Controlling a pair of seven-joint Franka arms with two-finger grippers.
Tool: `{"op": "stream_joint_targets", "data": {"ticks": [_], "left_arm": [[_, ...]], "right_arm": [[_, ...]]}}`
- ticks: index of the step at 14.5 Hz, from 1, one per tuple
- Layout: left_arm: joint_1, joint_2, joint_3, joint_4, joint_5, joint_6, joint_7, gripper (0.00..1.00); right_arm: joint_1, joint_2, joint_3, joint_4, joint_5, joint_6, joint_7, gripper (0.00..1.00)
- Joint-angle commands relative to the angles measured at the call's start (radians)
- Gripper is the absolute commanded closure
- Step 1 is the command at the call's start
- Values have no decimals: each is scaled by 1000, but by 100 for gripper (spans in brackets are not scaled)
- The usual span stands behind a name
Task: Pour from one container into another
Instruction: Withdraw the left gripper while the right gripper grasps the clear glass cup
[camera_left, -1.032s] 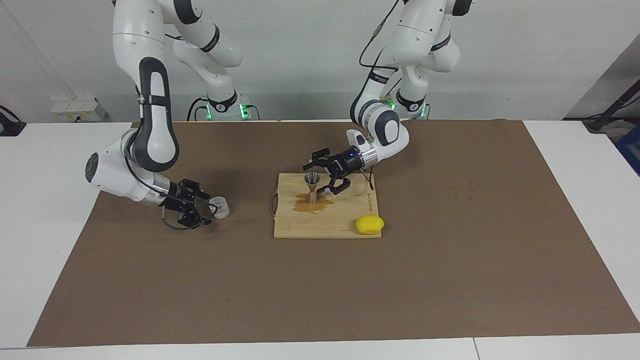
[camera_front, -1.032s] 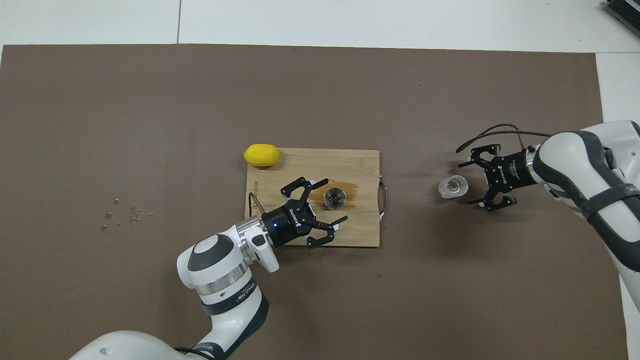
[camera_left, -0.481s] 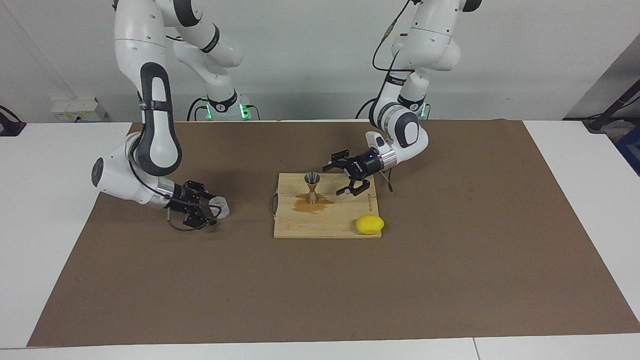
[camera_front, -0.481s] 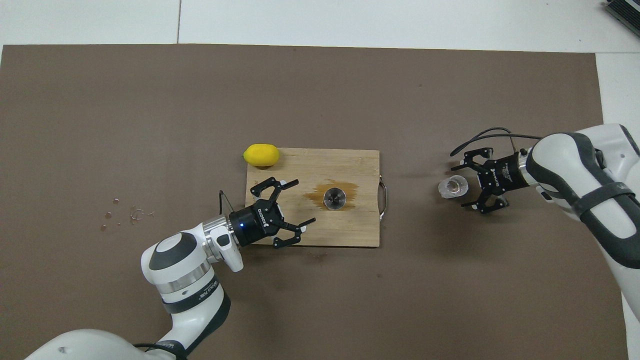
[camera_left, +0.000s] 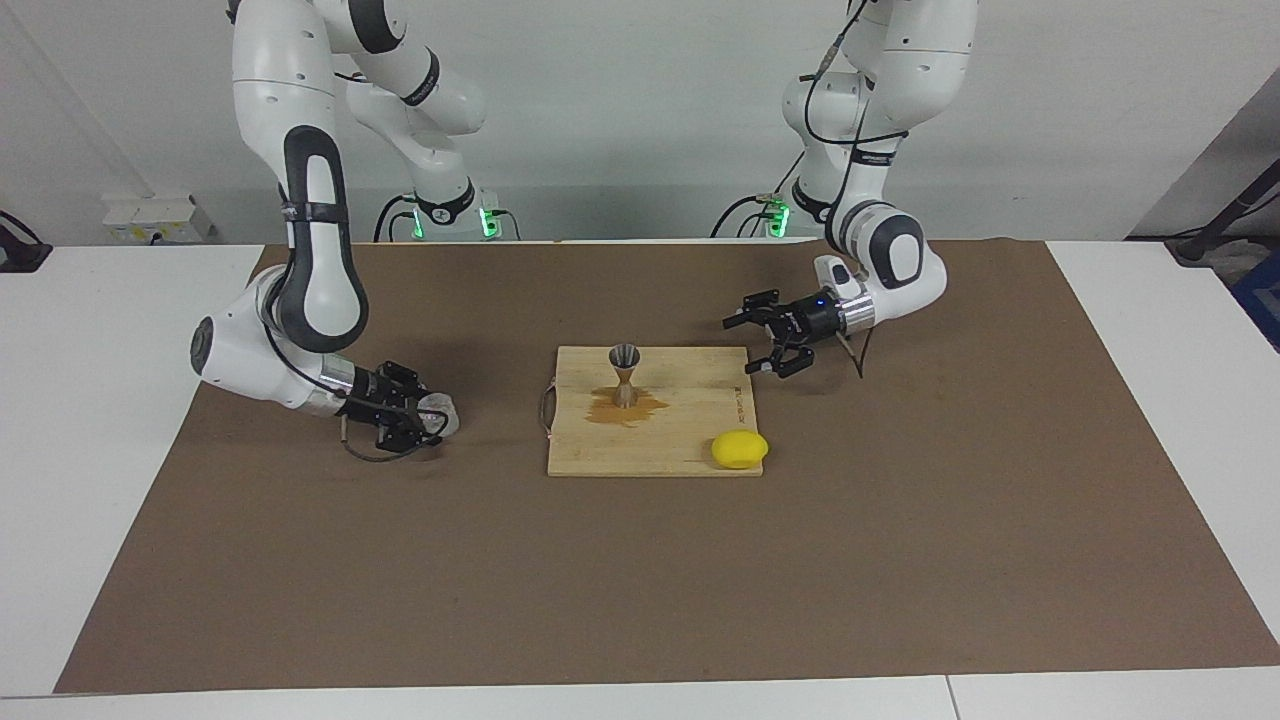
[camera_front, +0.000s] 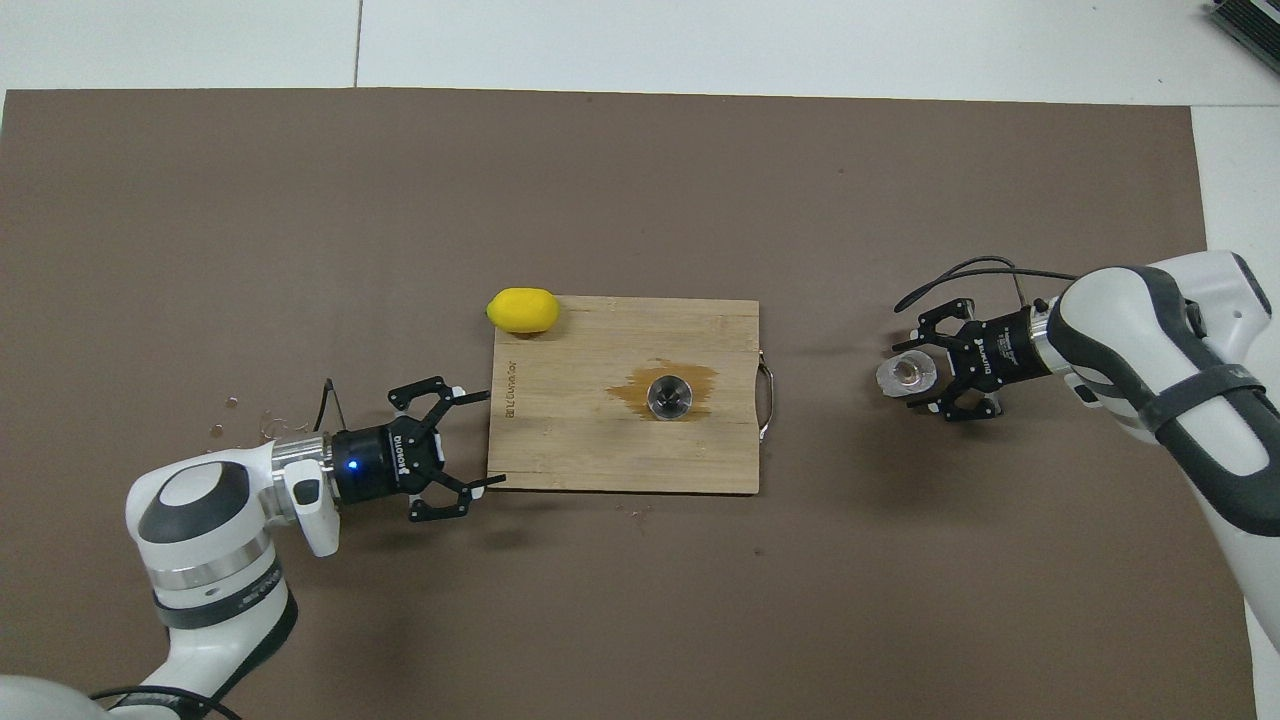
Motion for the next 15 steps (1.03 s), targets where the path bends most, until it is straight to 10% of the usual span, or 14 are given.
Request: {"op": "stream_joint_targets", "data": {"ticks": [1,4,15], "left_arm": [[180,-33,-6,-3,283,-107,-80,0],[346,-16,-6,84,616,-172,-135,0],[471,62,-6,636,1264,-416,-555,0]], "right_arm": [[-7,-17,4,-3,50,-3,41,79],[17,-62,9,-3,50,3,106,100],[305,-159,3,87,-129,100,625,100]]}}
